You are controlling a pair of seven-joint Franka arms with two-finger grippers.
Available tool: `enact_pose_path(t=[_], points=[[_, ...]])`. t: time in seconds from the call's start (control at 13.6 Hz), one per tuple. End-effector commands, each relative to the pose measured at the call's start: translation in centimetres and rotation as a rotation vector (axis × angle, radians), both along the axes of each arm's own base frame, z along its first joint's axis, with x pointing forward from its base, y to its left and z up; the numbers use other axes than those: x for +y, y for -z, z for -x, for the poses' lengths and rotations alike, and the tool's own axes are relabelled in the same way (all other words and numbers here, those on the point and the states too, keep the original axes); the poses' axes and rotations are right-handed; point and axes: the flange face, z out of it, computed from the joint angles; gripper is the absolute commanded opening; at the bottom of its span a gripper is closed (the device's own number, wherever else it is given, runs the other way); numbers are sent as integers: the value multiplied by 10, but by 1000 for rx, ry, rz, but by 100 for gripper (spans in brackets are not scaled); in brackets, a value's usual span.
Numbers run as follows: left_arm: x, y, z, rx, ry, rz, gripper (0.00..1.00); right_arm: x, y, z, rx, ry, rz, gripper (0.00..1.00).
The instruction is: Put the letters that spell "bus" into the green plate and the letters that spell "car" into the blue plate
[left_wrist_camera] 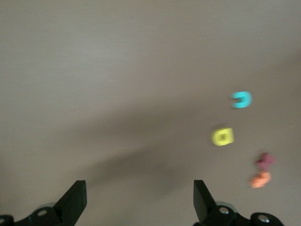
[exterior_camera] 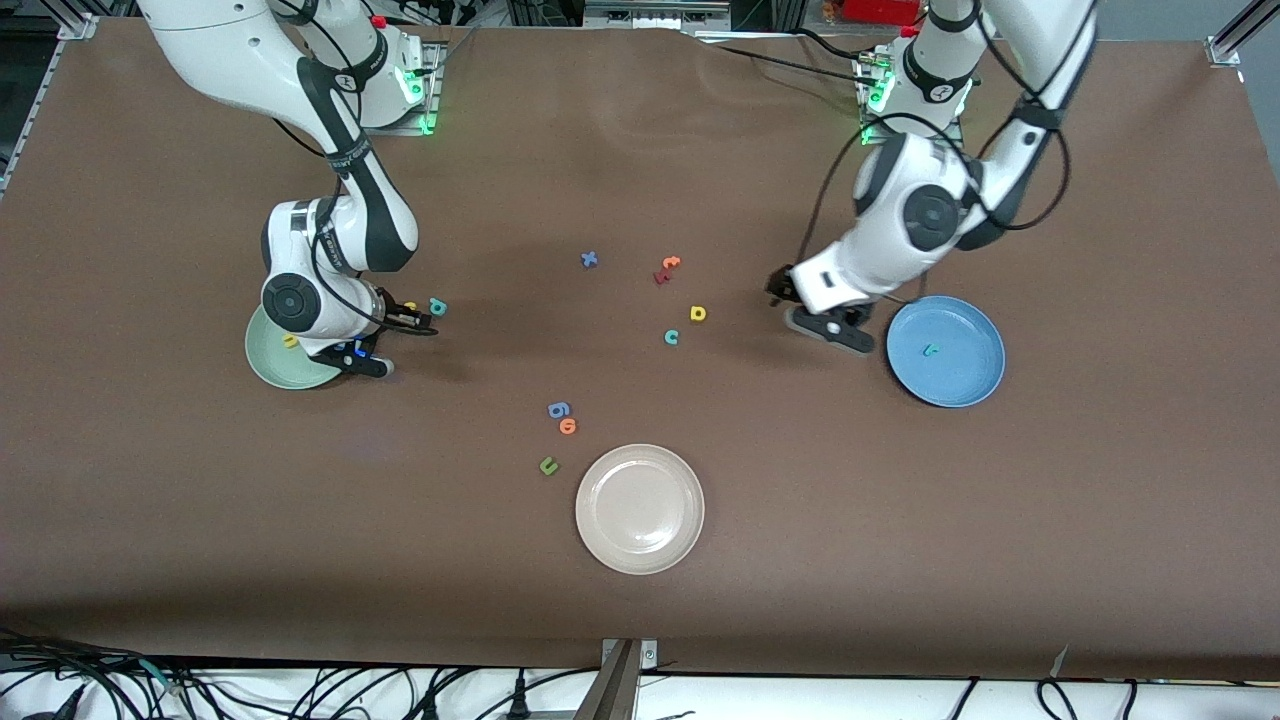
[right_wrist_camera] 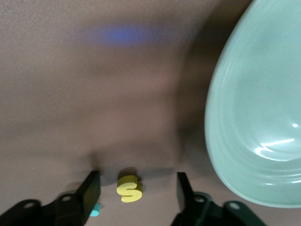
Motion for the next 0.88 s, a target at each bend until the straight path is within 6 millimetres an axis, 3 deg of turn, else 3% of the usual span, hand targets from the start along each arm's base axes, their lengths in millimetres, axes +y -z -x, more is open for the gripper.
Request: enact_pose_path(t=[0.0,0.22,0.37,0.66,0.81], points=[[-42,3,-6,-17,-35,-42,100,1,-6,5,-15,18,-14,55],[-100,28,5,27,-91,-38,100,10,-6,12,-60,1,-28,55],[-108,43,-2,17,-84,-52,100,11,-6,12,-62,-4,-28,55],[-127,64,16,-25,-114,-130,100,11,-6,17,-59,-29,-37,54],[-128,66,17,-30,-149,-141,100,8,-8,16,-62,-41,-43,44]])
